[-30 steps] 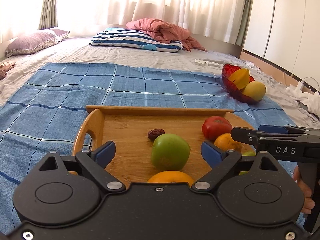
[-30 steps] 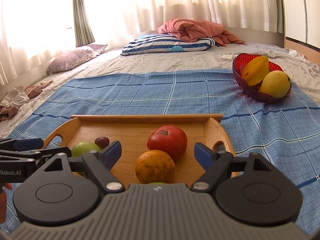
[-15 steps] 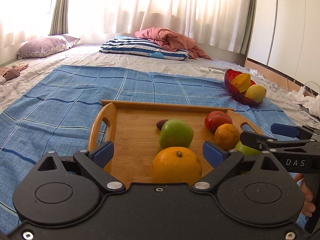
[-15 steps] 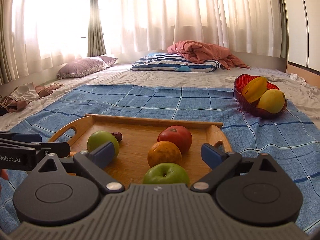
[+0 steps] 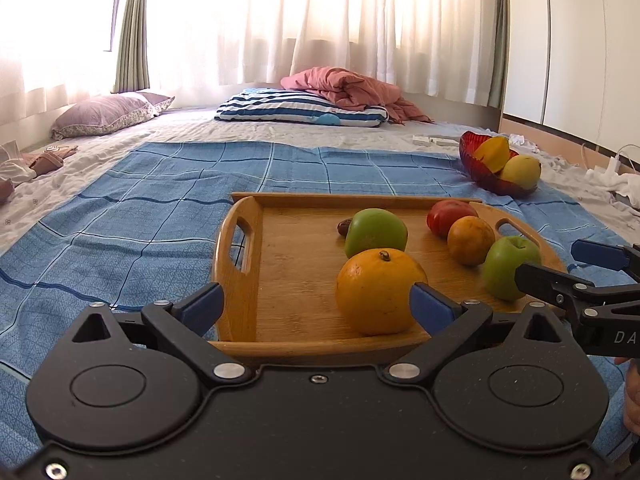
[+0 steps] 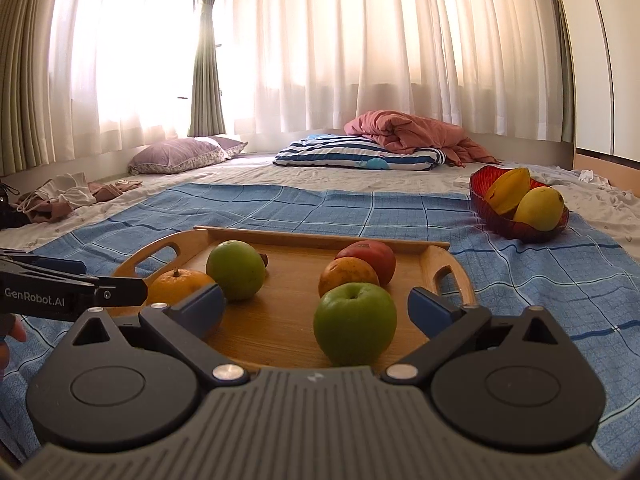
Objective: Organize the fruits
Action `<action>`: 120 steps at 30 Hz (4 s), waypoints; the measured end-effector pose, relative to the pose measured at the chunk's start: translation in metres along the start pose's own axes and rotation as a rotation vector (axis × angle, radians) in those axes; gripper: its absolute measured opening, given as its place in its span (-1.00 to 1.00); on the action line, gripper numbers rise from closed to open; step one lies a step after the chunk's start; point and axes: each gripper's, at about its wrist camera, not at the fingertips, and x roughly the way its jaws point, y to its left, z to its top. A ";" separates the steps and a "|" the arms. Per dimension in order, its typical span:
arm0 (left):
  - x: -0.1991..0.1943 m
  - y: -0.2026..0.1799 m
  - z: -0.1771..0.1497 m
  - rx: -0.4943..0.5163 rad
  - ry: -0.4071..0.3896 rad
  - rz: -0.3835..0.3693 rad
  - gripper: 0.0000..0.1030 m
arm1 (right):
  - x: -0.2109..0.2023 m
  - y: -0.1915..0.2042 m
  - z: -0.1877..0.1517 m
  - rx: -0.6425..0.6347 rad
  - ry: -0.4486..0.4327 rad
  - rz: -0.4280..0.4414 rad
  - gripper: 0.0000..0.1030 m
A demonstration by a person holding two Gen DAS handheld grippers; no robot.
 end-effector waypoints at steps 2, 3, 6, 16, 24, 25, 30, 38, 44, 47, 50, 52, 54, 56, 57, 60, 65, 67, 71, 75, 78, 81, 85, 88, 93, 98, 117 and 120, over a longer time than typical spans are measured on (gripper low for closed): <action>-0.004 -0.001 -0.006 0.010 -0.014 0.012 0.97 | -0.004 0.003 -0.006 -0.010 -0.014 0.000 1.00; -0.005 -0.001 -0.008 0.012 -0.021 0.014 0.97 | -0.006 0.004 -0.008 -0.016 -0.021 -0.001 1.00; -0.010 0.001 -0.015 0.005 -0.039 0.012 0.98 | -0.011 0.009 -0.016 -0.023 -0.028 0.001 1.00; -0.015 0.009 -0.033 0.010 -0.058 0.056 0.99 | -0.011 0.017 -0.040 -0.010 -0.024 -0.026 1.00; -0.014 0.013 -0.042 0.015 -0.056 0.062 0.99 | -0.014 0.027 -0.046 -0.057 -0.033 -0.035 1.00; -0.013 0.013 -0.044 0.013 -0.050 0.062 0.99 | -0.014 0.027 -0.046 -0.053 -0.030 -0.034 1.00; -0.012 0.016 -0.048 -0.002 -0.043 0.058 0.91 | -0.015 0.028 -0.050 -0.032 -0.019 -0.017 1.00; -0.011 0.017 -0.049 -0.007 -0.027 0.044 0.61 | -0.016 0.036 -0.056 -0.053 0.001 0.006 0.97; -0.006 0.016 -0.051 -0.003 0.005 0.043 0.38 | -0.014 0.038 -0.058 -0.034 0.019 0.013 0.89; -0.004 0.017 -0.050 -0.012 0.023 0.041 0.37 | -0.013 0.036 -0.059 -0.009 0.035 0.015 0.87; -0.002 0.017 -0.050 -0.019 0.031 0.050 0.34 | -0.013 0.036 -0.059 -0.002 0.044 0.007 0.83; 0.000 0.017 -0.050 -0.017 0.039 0.058 0.24 | -0.013 0.036 -0.060 -0.002 0.049 0.002 0.79; 0.002 0.016 -0.050 -0.014 0.044 0.068 0.20 | -0.012 0.035 -0.060 0.003 0.055 -0.004 0.73; 0.002 0.015 -0.050 -0.010 0.042 0.075 0.20 | -0.012 0.034 -0.060 0.008 0.064 -0.003 0.71; 0.002 0.015 -0.051 -0.011 0.042 0.079 0.20 | -0.012 0.034 -0.061 0.010 0.066 -0.004 0.69; 0.004 0.014 -0.051 -0.011 0.050 0.085 0.08 | -0.013 0.034 -0.061 0.012 0.071 -0.007 0.66; 0.005 0.014 -0.051 -0.006 0.054 0.098 -0.05 | -0.011 0.034 -0.061 0.011 0.085 -0.020 0.57; 0.005 0.014 -0.051 -0.006 0.054 0.098 -0.08 | -0.010 0.034 -0.061 0.015 0.090 -0.023 0.54; 0.005 0.016 -0.051 -0.010 0.053 0.100 -0.21 | -0.009 0.035 -0.061 0.014 0.097 -0.031 0.48; 0.003 0.015 -0.051 0.000 0.046 0.111 -0.44 | -0.009 0.035 -0.061 0.016 0.101 -0.035 0.37; 0.002 0.014 -0.052 0.006 0.043 0.115 -0.44 | -0.009 0.035 -0.060 0.017 0.103 -0.038 0.31; -0.002 0.014 -0.052 0.005 0.034 0.117 -0.44 | -0.009 0.035 -0.060 0.021 0.103 -0.038 0.28; -0.012 0.012 -0.049 0.014 0.004 0.117 -0.44 | -0.011 0.035 -0.059 0.038 0.096 -0.037 0.27; -0.021 0.011 -0.045 0.024 -0.015 0.117 -0.44 | -0.015 0.033 -0.059 0.051 0.092 -0.025 0.27; -0.029 0.012 -0.036 0.023 -0.031 0.111 -0.44 | -0.026 0.030 -0.056 0.045 0.074 -0.020 0.27; -0.028 0.012 -0.024 0.010 -0.034 0.103 -0.44 | -0.036 0.024 -0.045 0.051 0.029 -0.037 0.27; 0.025 0.015 0.025 -0.034 0.010 0.033 -0.44 | -0.004 -0.044 0.033 0.107 -0.007 -0.177 0.27; 0.032 0.014 0.026 -0.030 0.015 0.034 -0.44 | 0.008 -0.054 0.036 0.123 0.019 -0.185 0.27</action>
